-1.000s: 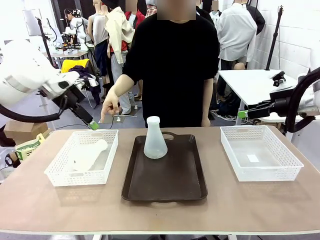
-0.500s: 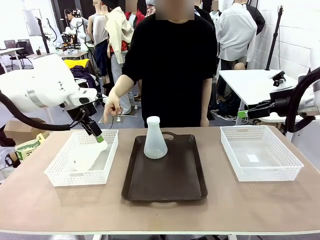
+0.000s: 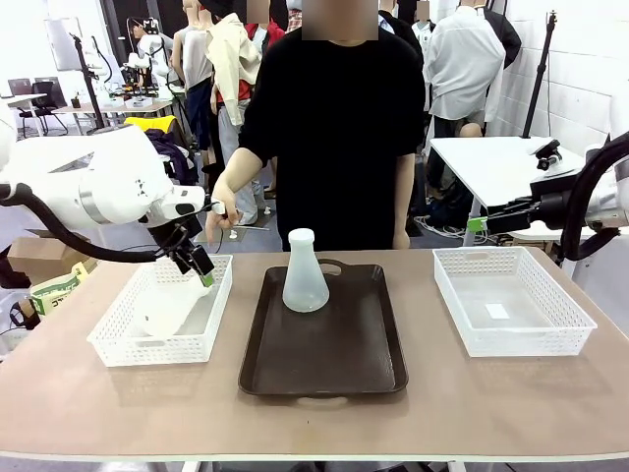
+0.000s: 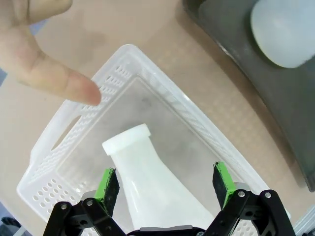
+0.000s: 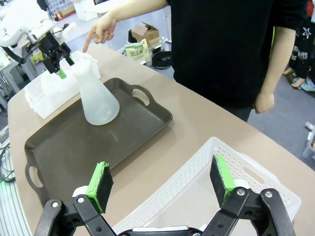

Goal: Prepare the laboratory tools.
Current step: Pick up the Big flask that the person points to.

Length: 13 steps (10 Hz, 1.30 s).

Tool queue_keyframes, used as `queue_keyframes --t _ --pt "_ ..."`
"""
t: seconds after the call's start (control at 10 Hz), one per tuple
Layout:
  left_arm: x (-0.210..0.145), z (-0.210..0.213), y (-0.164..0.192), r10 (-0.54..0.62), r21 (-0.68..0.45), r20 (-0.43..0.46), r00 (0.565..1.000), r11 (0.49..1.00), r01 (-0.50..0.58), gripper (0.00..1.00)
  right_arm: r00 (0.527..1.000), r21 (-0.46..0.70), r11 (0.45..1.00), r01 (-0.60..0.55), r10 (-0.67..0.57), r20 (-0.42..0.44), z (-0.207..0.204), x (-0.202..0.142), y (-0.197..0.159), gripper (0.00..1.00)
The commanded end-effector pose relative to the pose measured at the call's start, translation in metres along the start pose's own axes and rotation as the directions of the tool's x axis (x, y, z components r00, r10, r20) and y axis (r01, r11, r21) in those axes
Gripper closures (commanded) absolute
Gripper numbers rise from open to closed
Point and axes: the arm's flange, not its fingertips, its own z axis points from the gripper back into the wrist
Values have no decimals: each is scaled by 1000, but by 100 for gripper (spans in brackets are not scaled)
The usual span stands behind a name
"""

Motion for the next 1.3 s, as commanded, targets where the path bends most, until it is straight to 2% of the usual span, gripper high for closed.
queue_keyframes --t 0.0,0.9,1.0,1.2 --pt "14 -8 3 39 83 -35 999 996 -35 0 1000 -2 1000 6 -6 -23 0 0 0 0" --pt "27 -44 12 59 143 -100 993 989 -45 0 1000 -2 1000 6 -6 -23 0 0 0 0" --pt "27 -46 12 52 149 -113 992 988 -34 7 1000 -2 1000 6 -6 -23 0 0 0 0" --pt "28 -49 12 68 155 -124 990 987 -48 44 1000 -2 1000 6 -6 -23 0 0 0 0"
